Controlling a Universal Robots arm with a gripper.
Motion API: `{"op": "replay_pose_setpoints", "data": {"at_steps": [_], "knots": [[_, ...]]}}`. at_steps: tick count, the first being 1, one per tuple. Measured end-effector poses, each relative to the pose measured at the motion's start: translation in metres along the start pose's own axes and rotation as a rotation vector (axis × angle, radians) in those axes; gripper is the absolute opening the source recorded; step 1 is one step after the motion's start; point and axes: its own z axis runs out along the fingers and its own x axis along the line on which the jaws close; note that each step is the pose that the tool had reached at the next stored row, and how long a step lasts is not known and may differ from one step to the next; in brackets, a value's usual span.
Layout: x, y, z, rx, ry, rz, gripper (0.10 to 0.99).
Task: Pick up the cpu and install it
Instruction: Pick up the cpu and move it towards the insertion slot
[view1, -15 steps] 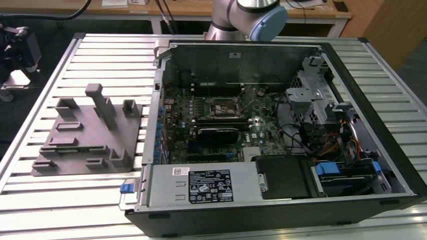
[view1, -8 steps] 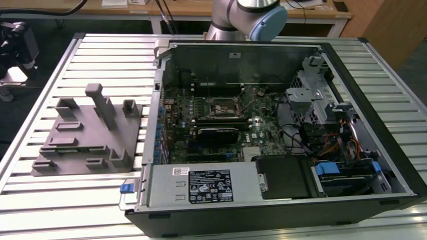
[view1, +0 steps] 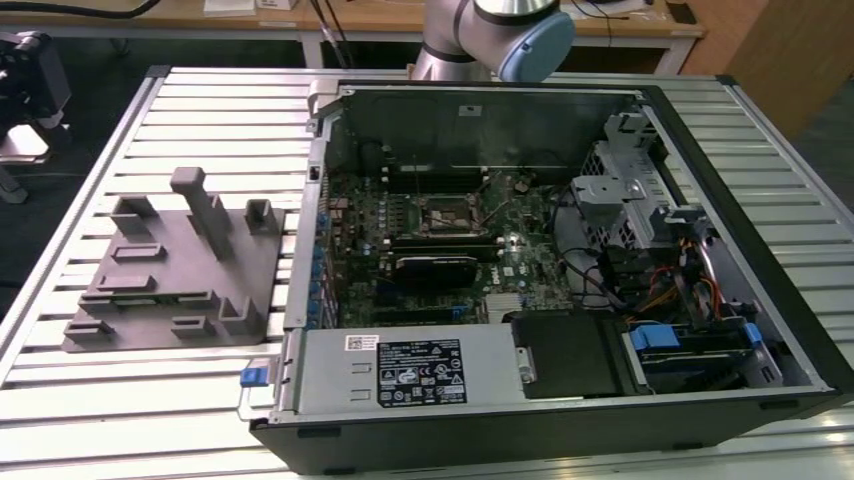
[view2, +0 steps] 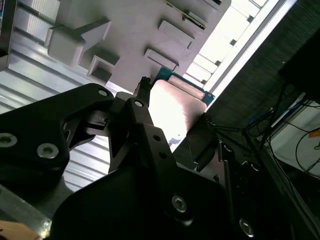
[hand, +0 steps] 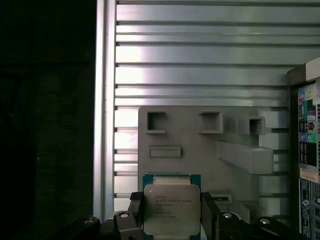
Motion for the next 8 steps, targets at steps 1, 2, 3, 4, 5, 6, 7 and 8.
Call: {"op": "replay_pose_setpoints", "data": {"at_steps": [1, 2, 3, 4, 5, 6, 7, 8], "knots": [[0.0000, 0.0001, -0.0012, 0.000, 0.0000, 0.000, 0.541], [0.0000, 0.0002, -0.0024, 0.000, 0.0000, 0.000, 0.541], [0.0000, 0.0003, -0.0036, 0.000, -0.0002, 0.000, 0.541], [0.0000, 0.0003, -0.0049, 0.000, -0.0002, 0.000, 0.541], [0.0000, 0.0004, -0.0060, 0.000, -0.0002, 0.000, 0.541], [0.0000, 0.0004, -0.0068, 0.000, -0.0004, 0.000, 0.541], [0.0000, 0.0004, -0.0072, 0.000, -0.0005, 0.000, 0.541], [0.0000, 0.0004, -0.0072, 0.000, -0.0005, 0.000, 0.541]]}}
